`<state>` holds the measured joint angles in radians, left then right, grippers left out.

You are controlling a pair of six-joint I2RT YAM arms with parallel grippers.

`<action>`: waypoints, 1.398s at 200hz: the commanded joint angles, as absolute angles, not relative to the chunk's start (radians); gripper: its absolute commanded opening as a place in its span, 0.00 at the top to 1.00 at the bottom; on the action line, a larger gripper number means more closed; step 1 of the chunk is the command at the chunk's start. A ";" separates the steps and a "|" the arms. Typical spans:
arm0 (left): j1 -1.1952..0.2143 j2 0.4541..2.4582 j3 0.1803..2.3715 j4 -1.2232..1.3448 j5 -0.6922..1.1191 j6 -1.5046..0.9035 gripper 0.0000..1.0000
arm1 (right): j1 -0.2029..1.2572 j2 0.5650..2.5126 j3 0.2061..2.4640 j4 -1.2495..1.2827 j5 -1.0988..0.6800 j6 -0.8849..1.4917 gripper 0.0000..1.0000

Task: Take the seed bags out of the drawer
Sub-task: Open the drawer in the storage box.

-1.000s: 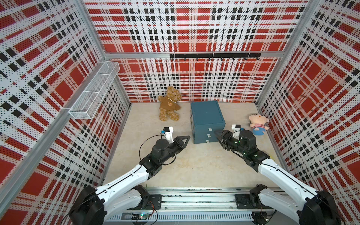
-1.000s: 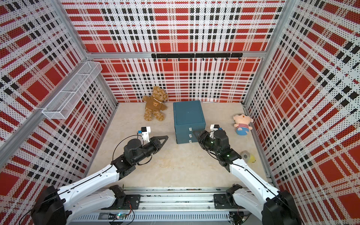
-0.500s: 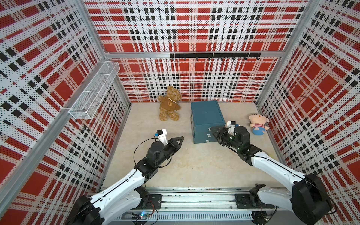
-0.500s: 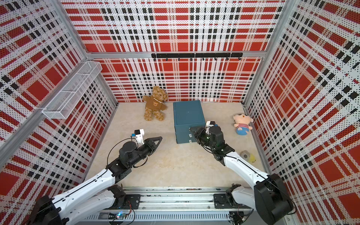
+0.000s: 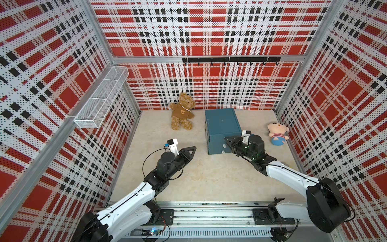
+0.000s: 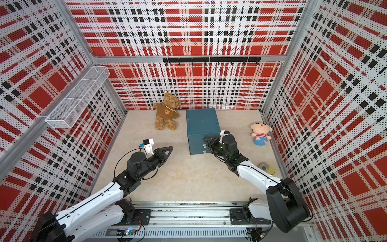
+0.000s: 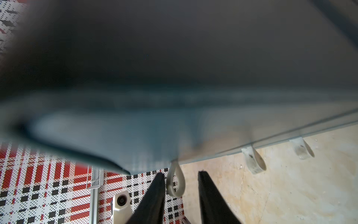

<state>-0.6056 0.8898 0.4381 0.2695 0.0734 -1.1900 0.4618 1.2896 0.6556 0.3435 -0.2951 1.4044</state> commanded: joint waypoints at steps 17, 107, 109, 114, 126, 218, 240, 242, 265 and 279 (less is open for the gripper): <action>-0.591 0.857 0.414 0.259 0.084 -1.192 0.79 | 0.469 1.298 0.686 0.371 -0.279 1.405 0.67; -0.580 0.865 0.421 0.269 0.095 -1.193 0.79 | 0.472 1.259 0.656 0.321 -0.281 1.414 1.00; -0.580 0.867 0.421 0.270 0.095 -1.193 0.79 | 0.472 1.251 0.654 0.318 -0.280 1.416 1.00; -0.580 0.871 0.423 0.272 0.097 -1.193 0.79 | 0.473 1.237 0.643 0.313 -0.278 1.418 1.00; -0.580 0.883 0.428 0.283 0.100 -1.193 0.79 | 0.474 1.197 0.619 0.300 -0.274 1.422 1.00; -0.590 0.954 0.466 0.322 0.106 -1.181 0.79 | 0.486 0.846 0.425 0.115 -0.282 1.479 1.00; -0.597 0.967 0.469 0.331 0.104 -1.182 0.79 | 0.488 0.772 0.387 0.063 -0.285 1.490 1.00; -0.598 0.968 0.469 0.332 0.103 -1.183 0.79 | 0.488 0.766 0.385 0.058 -0.285 1.492 1.00; -0.609 0.981 0.472 0.339 0.098 -1.184 0.79 | 0.489 0.715 0.356 0.034 -0.290 1.506 1.00; -0.620 0.987 0.474 0.342 0.092 -1.185 0.79 | 0.490 0.692 0.349 0.016 -0.292 1.511 1.00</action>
